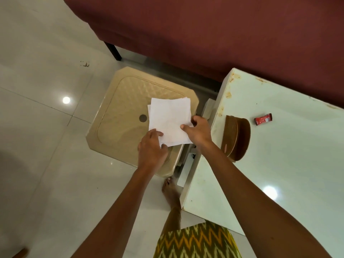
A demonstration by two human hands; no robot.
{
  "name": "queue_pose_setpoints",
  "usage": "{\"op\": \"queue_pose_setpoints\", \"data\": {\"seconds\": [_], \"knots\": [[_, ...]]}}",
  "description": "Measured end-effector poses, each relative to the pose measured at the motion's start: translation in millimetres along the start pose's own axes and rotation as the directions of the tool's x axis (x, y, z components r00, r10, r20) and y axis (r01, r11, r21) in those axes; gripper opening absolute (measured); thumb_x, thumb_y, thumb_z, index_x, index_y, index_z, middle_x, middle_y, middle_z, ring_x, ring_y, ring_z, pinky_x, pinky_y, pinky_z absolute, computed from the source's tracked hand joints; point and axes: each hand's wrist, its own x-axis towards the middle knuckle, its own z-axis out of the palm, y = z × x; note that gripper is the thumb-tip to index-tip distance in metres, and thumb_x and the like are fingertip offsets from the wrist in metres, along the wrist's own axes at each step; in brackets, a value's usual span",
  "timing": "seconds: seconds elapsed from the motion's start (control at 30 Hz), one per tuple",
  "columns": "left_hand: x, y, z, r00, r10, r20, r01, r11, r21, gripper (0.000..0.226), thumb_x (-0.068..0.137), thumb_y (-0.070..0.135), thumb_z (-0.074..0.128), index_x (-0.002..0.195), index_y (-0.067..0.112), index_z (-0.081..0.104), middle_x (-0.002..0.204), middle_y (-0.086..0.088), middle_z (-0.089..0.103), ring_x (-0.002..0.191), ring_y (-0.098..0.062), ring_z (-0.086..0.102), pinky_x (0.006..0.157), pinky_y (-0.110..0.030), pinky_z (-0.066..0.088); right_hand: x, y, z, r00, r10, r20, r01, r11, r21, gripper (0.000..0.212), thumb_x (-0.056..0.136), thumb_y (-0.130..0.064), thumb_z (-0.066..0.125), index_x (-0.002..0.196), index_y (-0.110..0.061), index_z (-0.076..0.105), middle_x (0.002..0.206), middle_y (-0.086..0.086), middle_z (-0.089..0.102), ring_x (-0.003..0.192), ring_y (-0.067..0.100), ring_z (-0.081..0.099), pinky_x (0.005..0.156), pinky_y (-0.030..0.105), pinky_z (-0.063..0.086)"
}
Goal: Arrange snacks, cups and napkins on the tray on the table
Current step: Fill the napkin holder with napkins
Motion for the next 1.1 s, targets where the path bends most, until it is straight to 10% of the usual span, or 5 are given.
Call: {"op": "queue_pose_setpoints", "data": {"seconds": [0.2,0.43,1.1], "knots": [[11.2,11.1,-15.8,0.974,-0.223,-0.044,0.186,0.893,-0.410,0.037,0.086,0.023,0.057,0.119,0.009,0.049,0.112,-0.002,0.053,0.095,-0.014,0.051,0.062,-0.015,0.043,-25.7,2.4,-25.9,0.995,-0.078,-0.054,0.085,0.985,0.148,0.033,0.082,-0.017,0.068,0.113,-0.013,0.056,0.103,-0.005,0.056,0.087,0.010,0.052,0.076,0.020,0.046],[16.6,21.0,-26.8,0.843,-0.219,0.491,0.534,0.453,-0.714,0.011,0.082,0.013,0.063,0.093,0.014,0.064,0.099,-0.003,0.069,0.095,-0.021,0.063,0.071,-0.032,0.053,-51.8,14.5,-57.5,1.000,0.012,-0.024,-0.002,0.927,0.374,0.033,0.079,-0.019,0.071,0.108,-0.019,0.056,0.105,-0.004,0.060,0.092,0.012,0.058,0.077,0.031,0.054],[2.4,40.1,-27.0,0.869,-0.143,0.473,0.468,0.547,-0.694,0.025,0.083,0.002,0.058,0.099,0.020,0.065,0.094,-0.001,0.070,0.084,-0.015,0.065,0.064,-0.028,0.055,-65.4,30.5,-91.3,0.995,0.006,0.101,-0.057,0.859,0.509,0.023,0.090,0.000,0.052,0.093,-0.020,0.064,0.086,-0.014,0.062,0.080,0.007,0.058,0.054,0.010,0.051]]}}
